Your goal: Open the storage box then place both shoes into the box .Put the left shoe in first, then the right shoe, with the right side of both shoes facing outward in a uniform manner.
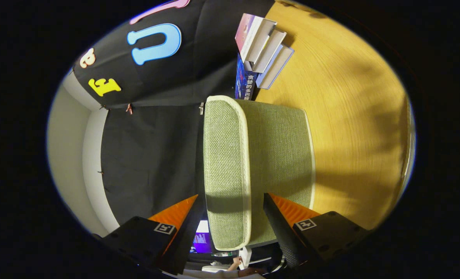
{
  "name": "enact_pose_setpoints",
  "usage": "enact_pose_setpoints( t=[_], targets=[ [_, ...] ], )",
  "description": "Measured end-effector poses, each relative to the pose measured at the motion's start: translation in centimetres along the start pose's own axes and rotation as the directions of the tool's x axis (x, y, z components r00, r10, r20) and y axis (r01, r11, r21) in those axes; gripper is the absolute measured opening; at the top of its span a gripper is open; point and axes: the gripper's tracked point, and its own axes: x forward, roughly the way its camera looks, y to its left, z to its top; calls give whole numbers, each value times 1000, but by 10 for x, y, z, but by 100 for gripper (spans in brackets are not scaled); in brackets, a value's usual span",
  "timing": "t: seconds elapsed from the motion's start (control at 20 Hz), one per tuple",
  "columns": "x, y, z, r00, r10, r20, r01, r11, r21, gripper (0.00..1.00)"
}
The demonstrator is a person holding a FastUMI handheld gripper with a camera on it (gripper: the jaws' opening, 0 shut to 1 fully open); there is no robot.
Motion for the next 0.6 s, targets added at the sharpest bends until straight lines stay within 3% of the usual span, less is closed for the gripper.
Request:
enact_pose_setpoints(
  t=[0.05,0.2,0.3,0.45,0.6],
  targets=[
    [0,2,-2,1000,15,-1,-15,1000,21,95],
    [-2,4,-3,1000,22,-11,-22,999,33,67],
    [-11,4,-7,999,22,-31,-22,1000,7,53],
    [-20,23,6,998,57,35,-56,998,-43,7],
    [-22,48,1,995,90,39,-87,993,-74,5]
  ],
)
